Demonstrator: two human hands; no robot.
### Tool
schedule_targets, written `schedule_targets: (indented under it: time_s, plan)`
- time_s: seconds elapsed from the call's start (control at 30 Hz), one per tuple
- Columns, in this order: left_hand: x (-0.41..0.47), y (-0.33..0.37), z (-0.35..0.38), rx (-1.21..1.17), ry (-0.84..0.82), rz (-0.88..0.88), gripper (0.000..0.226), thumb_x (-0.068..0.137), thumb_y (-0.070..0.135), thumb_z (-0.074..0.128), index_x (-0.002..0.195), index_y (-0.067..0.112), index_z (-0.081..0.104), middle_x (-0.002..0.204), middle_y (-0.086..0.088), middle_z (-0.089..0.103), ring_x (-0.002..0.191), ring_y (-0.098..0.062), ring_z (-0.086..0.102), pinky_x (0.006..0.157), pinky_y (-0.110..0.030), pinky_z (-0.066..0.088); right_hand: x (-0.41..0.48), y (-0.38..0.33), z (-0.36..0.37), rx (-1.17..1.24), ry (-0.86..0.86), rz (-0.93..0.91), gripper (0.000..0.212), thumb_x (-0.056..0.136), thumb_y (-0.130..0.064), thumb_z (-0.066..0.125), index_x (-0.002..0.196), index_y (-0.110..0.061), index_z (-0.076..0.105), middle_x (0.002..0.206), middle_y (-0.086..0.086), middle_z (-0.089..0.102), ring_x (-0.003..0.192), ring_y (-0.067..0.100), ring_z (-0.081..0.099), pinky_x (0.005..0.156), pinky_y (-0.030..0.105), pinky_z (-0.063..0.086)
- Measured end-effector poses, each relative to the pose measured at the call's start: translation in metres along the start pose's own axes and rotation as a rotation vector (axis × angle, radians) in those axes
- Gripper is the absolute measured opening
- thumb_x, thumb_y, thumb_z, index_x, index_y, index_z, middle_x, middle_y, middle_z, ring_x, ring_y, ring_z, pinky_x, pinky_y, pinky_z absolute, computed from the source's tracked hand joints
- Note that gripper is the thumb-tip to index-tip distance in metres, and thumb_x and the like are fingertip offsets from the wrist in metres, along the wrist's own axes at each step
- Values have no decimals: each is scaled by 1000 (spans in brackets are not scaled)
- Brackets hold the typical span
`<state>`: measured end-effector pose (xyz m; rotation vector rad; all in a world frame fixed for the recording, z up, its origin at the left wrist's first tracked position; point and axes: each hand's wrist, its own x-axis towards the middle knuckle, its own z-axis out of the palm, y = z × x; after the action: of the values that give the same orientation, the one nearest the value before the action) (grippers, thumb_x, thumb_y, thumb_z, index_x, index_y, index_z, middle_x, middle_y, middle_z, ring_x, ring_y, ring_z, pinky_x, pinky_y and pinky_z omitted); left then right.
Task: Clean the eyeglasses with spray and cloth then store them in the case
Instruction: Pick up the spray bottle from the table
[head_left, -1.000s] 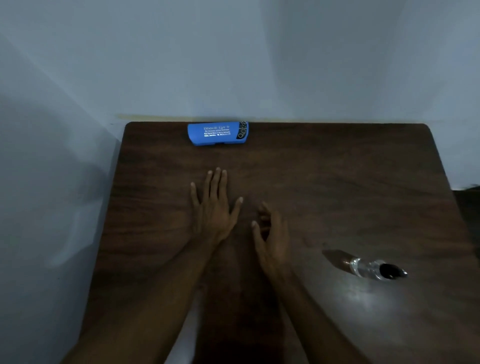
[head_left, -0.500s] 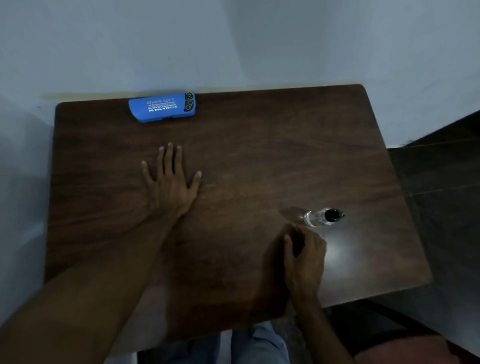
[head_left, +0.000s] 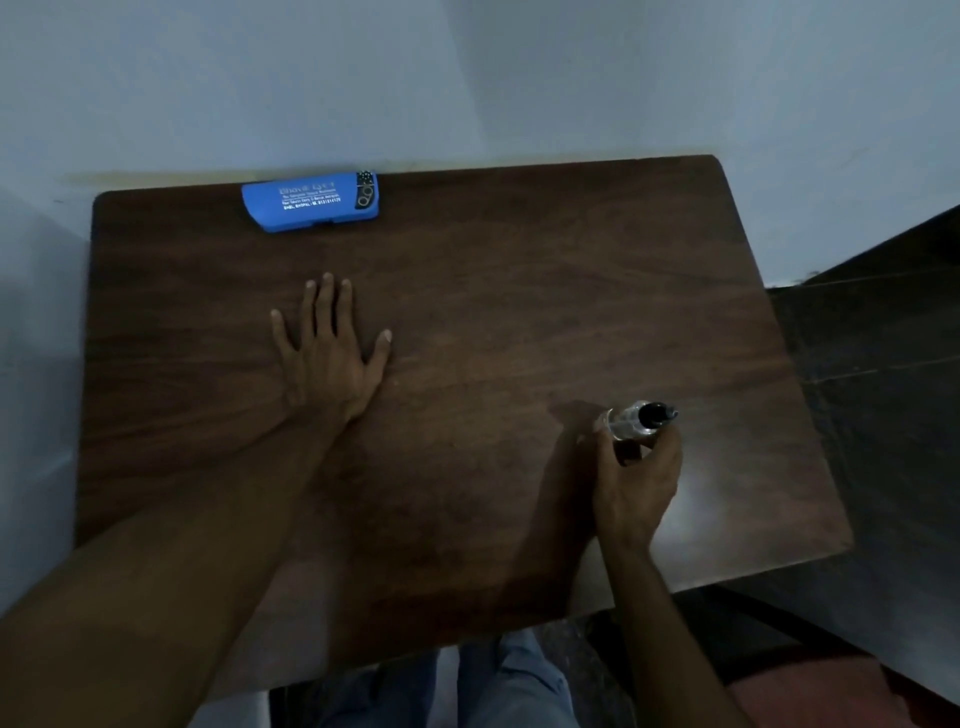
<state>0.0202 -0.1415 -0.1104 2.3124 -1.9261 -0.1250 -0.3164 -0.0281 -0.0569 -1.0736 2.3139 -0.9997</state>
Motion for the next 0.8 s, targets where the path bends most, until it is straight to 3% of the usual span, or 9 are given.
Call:
schedule_targets:
  time_s: [0.1,0.23,0.3,0.37,0.43,0.5,0.57,0.63,0.8]
  plan:
    - [1,0,1,15,-3,-5,86,101,73,22,167,17,21,176,-8,20,164,-27,12,128,-68,7,4,-10,2,31,9,-20,39,88,-59,70,118,-44,51,111,-14,60,94,-8,58,77,22,53]
    - [2,-3,3,23,16,-11,86,101,72,24,167,17,21,176,-8,21,164,-26,13,127,-68,9,10,-40,25,33,-90,-103,32,88,-61,69,110,-54,46,107,-11,67,89,8,68,75,24,56]
    - [1,-2,4,24,33,-2,85,102,71,27,167,17,22,176,-7,22,164,-25,14,127,-68,10,16,-61,44,76,-150,-150,31,88,-61,69,110,-49,52,106,-14,68,90,8,68,75,24,56]
    - [0,-2,6,24,47,0,84,102,70,29,167,18,23,175,-6,23,164,-24,15,127,-68,12,24,-83,66,138,-206,-209,42,90,-51,74,124,-32,59,115,-9,66,102,13,66,87,31,57]
    - [0,-3,6,19,61,0,84,101,70,30,166,18,23,175,-6,23,164,-24,15,127,-68,11,32,-107,89,169,-240,-311,42,92,-36,76,126,-18,60,116,-7,64,111,11,62,94,19,49]
    - [0,-4,7,16,76,1,84,101,70,31,166,18,23,175,-6,24,164,-23,16,127,-67,11,42,-132,112,178,-252,-424,32,92,-23,76,118,-24,57,104,-22,60,103,-11,58,87,3,42]
    - [0,-4,9,18,83,-1,84,101,70,32,166,19,23,175,-6,24,164,-23,16,127,-67,12,55,-155,136,161,-317,-443,31,94,-19,73,122,-16,60,106,-20,64,100,-7,61,90,21,54]
    - [1,-4,9,17,82,-3,84,100,70,33,167,19,22,175,-5,23,164,-23,16,127,-67,12,66,-175,158,120,-380,-465,36,95,-17,70,128,-7,59,119,3,70,110,20,65,92,46,56]
    - [2,-5,11,21,82,-5,85,99,71,33,166,20,23,175,-5,25,163,-24,18,126,-67,15,90,-214,198,22,-432,-517,45,94,-16,69,134,-4,56,125,13,67,112,34,62,95,49,52]
